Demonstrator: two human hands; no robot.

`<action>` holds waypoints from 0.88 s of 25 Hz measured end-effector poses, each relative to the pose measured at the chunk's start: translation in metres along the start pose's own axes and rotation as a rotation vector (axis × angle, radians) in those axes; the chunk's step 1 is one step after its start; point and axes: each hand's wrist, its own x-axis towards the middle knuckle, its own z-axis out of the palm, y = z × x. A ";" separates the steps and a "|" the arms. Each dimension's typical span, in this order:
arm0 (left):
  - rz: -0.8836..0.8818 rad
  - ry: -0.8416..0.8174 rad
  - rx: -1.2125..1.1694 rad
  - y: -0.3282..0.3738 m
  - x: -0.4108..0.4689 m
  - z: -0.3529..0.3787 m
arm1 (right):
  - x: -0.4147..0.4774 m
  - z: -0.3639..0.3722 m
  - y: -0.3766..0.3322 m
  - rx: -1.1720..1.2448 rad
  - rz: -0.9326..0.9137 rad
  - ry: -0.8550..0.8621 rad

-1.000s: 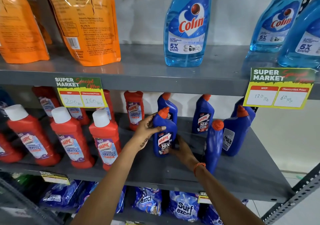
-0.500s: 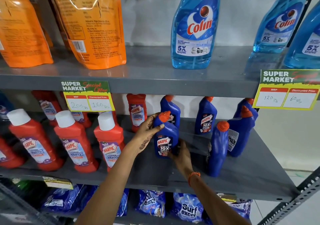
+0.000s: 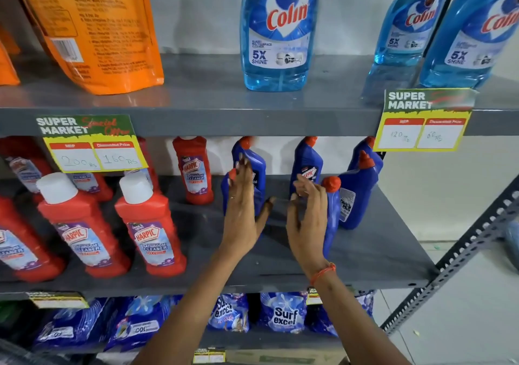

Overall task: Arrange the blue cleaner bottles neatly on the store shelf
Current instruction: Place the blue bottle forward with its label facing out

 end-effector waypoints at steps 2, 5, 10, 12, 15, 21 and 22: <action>0.045 0.005 -0.031 0.013 -0.001 0.018 | 0.005 -0.016 0.006 -0.029 -0.054 0.088; -0.051 -0.049 -0.126 0.029 -0.011 0.050 | -0.002 -0.034 0.036 -0.012 0.042 0.149; -0.235 -0.073 -0.148 0.064 -0.026 0.103 | -0.018 -0.055 0.109 0.141 0.486 -0.132; -0.354 -0.032 -0.048 0.076 -0.023 0.118 | -0.023 -0.061 0.126 0.236 0.611 -0.329; -0.488 -0.023 0.082 0.084 -0.015 0.127 | -0.023 -0.067 0.136 0.263 0.727 -0.449; -0.570 -0.063 -0.336 0.068 0.005 0.104 | -0.005 -0.082 0.158 0.546 0.856 -0.729; -0.568 -0.110 -0.440 0.065 0.009 0.099 | 0.000 -0.086 0.161 0.636 0.903 -0.748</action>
